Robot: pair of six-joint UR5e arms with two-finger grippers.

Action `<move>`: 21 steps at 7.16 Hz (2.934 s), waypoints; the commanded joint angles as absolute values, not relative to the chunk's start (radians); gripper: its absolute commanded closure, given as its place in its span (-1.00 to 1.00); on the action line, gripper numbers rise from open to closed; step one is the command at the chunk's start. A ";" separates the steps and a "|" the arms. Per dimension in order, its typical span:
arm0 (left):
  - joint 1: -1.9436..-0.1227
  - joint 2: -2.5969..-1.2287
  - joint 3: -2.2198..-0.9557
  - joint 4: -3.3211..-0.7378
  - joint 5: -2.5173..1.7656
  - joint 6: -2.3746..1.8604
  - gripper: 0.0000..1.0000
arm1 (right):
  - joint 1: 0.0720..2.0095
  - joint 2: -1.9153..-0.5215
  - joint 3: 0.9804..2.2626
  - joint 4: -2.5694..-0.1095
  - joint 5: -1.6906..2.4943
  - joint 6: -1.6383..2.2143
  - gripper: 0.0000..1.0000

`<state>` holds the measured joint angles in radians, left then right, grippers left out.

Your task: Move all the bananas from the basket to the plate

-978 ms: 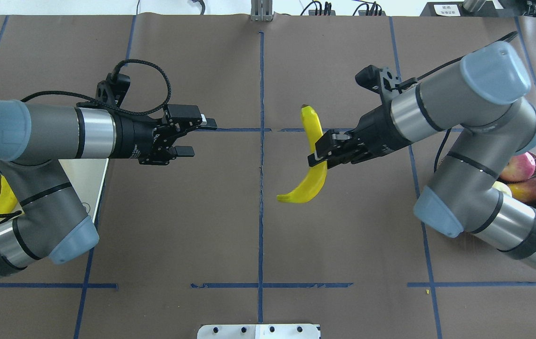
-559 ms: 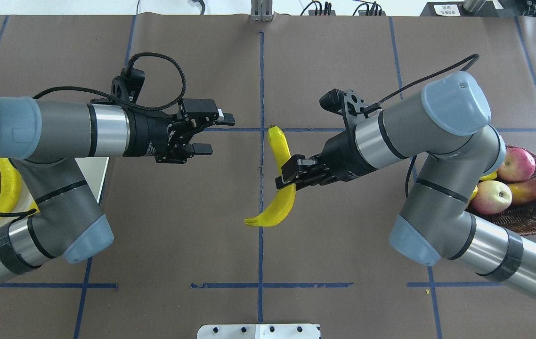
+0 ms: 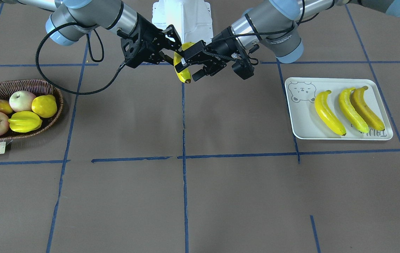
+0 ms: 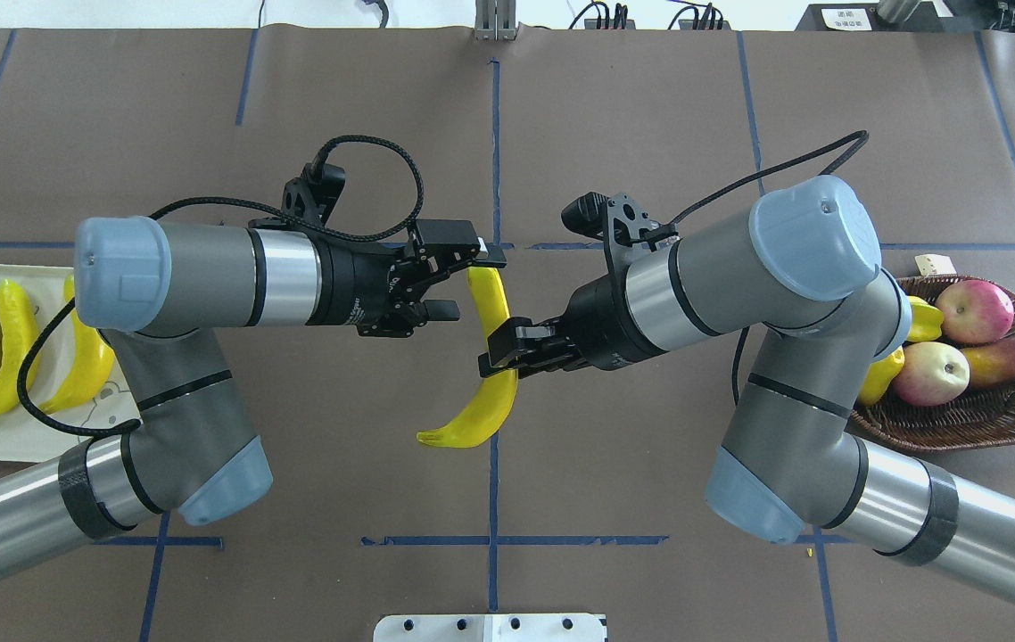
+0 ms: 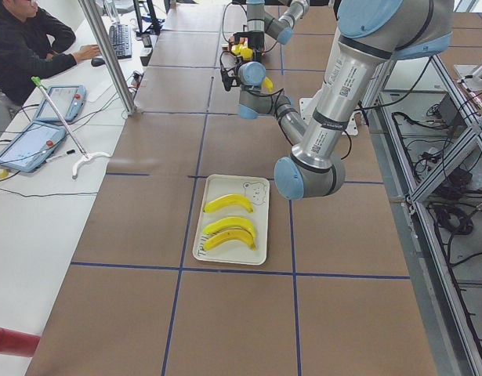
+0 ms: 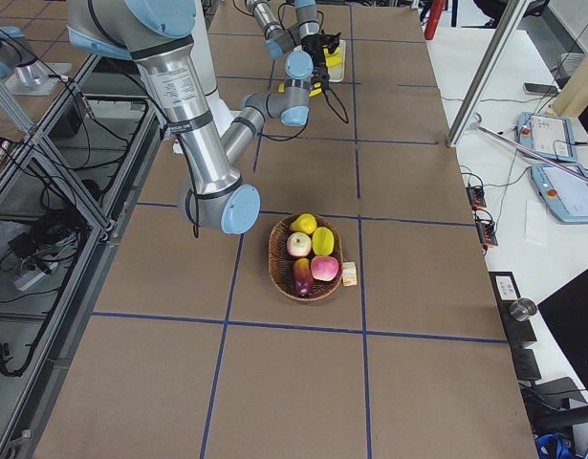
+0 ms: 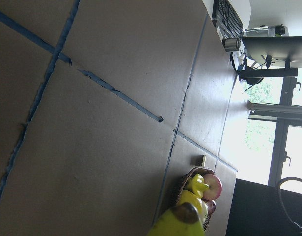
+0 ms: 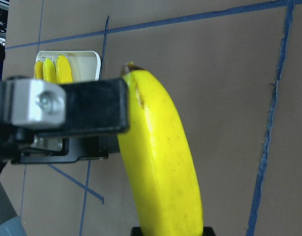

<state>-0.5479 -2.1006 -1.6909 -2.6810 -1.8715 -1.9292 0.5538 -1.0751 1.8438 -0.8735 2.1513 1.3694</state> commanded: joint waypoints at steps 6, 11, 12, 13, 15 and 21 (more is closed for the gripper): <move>-0.522 -2.094 -1.690 -2.675 -1.868 -1.925 1.00 | 0.551 -1.088 1.865 -0.873 2.148 1.368 -0.98; -0.573 -2.060 -1.687 -2.657 -1.878 -1.911 1.00 | 0.566 -1.159 1.949 -0.873 2.149 1.377 -1.00; -0.636 -2.009 -1.686 -2.596 -1.964 -1.882 1.00 | 0.598 -1.198 1.974 -0.873 2.146 1.376 -1.00; -0.690 -1.944 -1.687 -2.570 -2.067 -1.762 1.00 | 0.648 -1.230 1.982 -0.873 2.152 1.376 -1.00; -0.733 -1.746 -1.687 -2.583 -2.091 -1.636 1.00 | 0.715 -1.270 1.980 -0.874 2.155 1.376 -1.00; -0.825 -1.583 -1.666 -2.582 -2.092 -1.571 1.00 | 0.736 -1.289 1.977 -0.876 2.151 1.376 -1.00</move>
<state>-0.8065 -1.5961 -1.6802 -2.5822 -2.0921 -1.6053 0.7356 -1.2879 1.9773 -0.8759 2.1519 1.3760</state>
